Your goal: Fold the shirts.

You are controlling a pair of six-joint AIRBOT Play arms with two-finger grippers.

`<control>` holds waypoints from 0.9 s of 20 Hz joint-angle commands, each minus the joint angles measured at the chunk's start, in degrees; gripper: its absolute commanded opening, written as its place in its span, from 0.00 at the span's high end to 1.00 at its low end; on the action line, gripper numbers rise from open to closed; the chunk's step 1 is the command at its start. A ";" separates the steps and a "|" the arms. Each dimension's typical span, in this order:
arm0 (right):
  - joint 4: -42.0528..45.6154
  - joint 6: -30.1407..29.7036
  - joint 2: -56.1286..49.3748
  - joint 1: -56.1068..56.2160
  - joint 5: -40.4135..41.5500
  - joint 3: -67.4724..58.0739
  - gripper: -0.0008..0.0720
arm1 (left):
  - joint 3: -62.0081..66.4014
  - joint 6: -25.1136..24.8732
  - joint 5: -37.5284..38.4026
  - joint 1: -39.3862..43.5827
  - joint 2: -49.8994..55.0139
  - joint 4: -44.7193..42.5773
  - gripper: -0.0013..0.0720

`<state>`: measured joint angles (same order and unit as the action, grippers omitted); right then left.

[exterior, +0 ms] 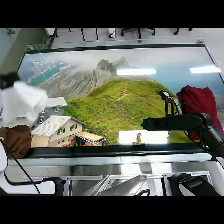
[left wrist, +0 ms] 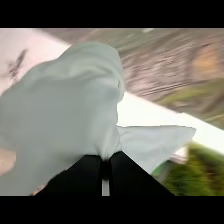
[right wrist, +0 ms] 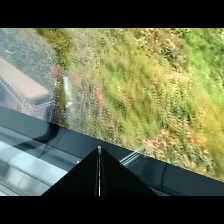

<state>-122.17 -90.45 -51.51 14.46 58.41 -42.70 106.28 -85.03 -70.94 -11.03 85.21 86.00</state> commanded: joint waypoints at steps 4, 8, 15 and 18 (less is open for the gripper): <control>-0.04 0.02 0.04 0.02 0.04 0.02 0.96 | 9.75 -2.08 -4.22 23.85 -12.07 10.01 0.96; -0.02 0.02 0.04 0.02 0.09 0.02 0.96 | 5.62 0.87 -7.43 34.03 -10.60 10.03 0.96; -0.02 0.48 0.04 -0.09 0.24 0.02 0.42 | -14.47 2.78 -5.33 44.30 -0.92 10.08 0.66; -0.07 0.48 0.04 -0.09 0.44 0.00 0.42 | -16.83 2.89 -10.56 43.71 3.23 9.92 0.12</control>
<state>-122.19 -90.04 -51.51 14.41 58.76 -42.70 93.01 -82.48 -77.41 31.88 84.73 96.09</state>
